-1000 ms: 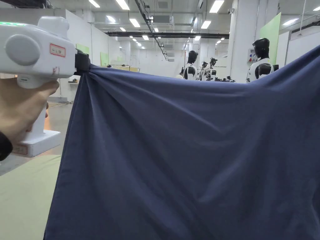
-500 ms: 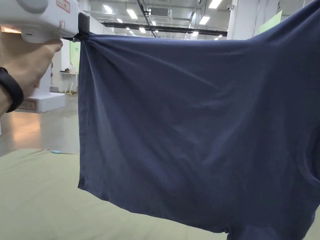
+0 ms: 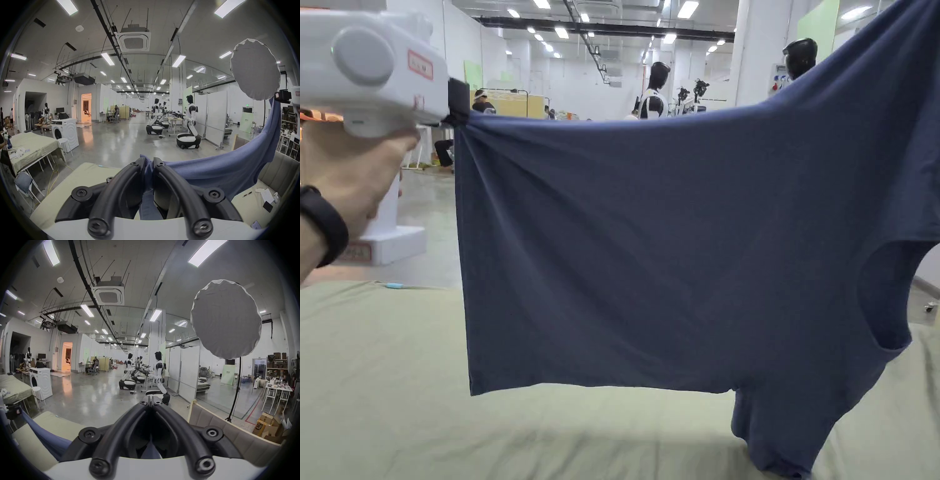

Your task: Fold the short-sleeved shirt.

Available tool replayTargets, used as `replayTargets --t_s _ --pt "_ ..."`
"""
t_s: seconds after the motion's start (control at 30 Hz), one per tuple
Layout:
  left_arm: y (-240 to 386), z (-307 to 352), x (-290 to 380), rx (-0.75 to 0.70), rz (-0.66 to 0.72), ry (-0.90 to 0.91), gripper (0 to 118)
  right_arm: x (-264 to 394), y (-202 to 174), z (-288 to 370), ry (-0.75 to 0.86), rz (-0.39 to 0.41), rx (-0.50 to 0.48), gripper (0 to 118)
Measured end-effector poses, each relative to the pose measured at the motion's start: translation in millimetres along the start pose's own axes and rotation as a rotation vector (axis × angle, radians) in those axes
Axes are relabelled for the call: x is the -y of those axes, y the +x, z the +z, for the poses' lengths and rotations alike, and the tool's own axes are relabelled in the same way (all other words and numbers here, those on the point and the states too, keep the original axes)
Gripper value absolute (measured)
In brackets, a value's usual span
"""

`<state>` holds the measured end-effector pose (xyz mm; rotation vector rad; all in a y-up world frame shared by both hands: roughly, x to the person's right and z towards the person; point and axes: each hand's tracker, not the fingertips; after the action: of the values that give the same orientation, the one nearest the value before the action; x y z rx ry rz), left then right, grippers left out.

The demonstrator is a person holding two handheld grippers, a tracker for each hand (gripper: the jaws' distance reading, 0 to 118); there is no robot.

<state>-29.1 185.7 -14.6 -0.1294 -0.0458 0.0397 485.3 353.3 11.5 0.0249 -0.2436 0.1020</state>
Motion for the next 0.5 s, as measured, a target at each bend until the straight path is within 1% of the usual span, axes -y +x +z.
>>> replayTargets --t_s 0.1,0.17,0.2,0.27,0.5 --pt "-2 4 24 0.014 0.002 -0.042 10 21 1 6 -0.034 -0.01 -0.035 0" --pt "-5 8 35 0.012 0.004 -0.056 10 32 4 11 -0.048 -0.012 -0.042 0" --pt "-8 12 40 0.012 0.015 -0.094 10 36 7 14 -0.05 -0.021 -0.048 0" --pt "-13 19 46 0.018 0.032 -0.101 10 41 12 23 -0.052 -0.05 -0.064 0" --pt "-23 64 75 0.039 0.023 -0.096 10 66 25 69 -0.055 -0.061 -0.116 0"
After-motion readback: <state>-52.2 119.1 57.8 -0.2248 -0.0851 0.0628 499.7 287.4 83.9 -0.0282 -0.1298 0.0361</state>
